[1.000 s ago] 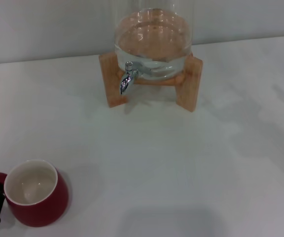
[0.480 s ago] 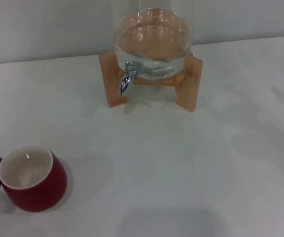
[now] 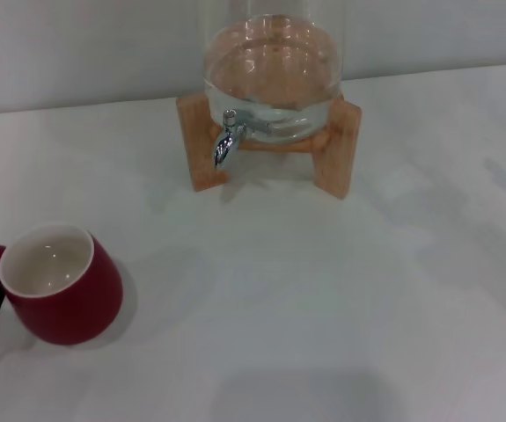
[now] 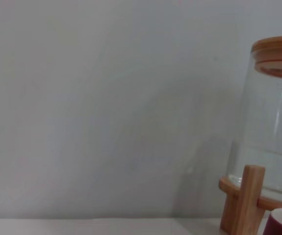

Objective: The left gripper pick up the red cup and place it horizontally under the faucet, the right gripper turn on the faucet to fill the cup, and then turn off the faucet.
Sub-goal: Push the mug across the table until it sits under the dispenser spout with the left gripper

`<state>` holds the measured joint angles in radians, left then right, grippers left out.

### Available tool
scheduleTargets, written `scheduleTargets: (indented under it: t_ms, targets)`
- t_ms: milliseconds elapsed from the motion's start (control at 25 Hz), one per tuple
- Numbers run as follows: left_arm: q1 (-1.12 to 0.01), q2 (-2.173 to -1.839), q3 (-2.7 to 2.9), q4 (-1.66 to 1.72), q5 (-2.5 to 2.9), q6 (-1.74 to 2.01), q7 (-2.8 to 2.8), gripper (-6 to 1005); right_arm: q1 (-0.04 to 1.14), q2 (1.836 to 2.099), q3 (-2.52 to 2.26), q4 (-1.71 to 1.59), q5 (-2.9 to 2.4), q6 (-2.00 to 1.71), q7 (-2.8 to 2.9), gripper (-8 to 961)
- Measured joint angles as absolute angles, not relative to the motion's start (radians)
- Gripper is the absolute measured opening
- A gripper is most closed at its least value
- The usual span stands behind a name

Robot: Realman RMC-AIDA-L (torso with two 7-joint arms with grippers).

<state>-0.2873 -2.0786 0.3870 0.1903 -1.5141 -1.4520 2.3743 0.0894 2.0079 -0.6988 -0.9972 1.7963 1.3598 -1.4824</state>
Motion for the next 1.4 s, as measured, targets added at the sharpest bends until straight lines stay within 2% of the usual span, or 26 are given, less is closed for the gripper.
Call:
scheduleTargets:
  t_ms: [880,1400]
  targets:
    - [-0.391,-2.078,0.450,0.218,-1.511,-1.330,2.249,204,0.090,2.007,-0.701,-0.980,1.792,1.383,-1.490,780]
    - [-0.400,-2.079,0.527,0.290,-1.509,-1.281,2.117,202,0.086,2.006,-0.699,-0.980,1.788,1.387,-1.494,781]
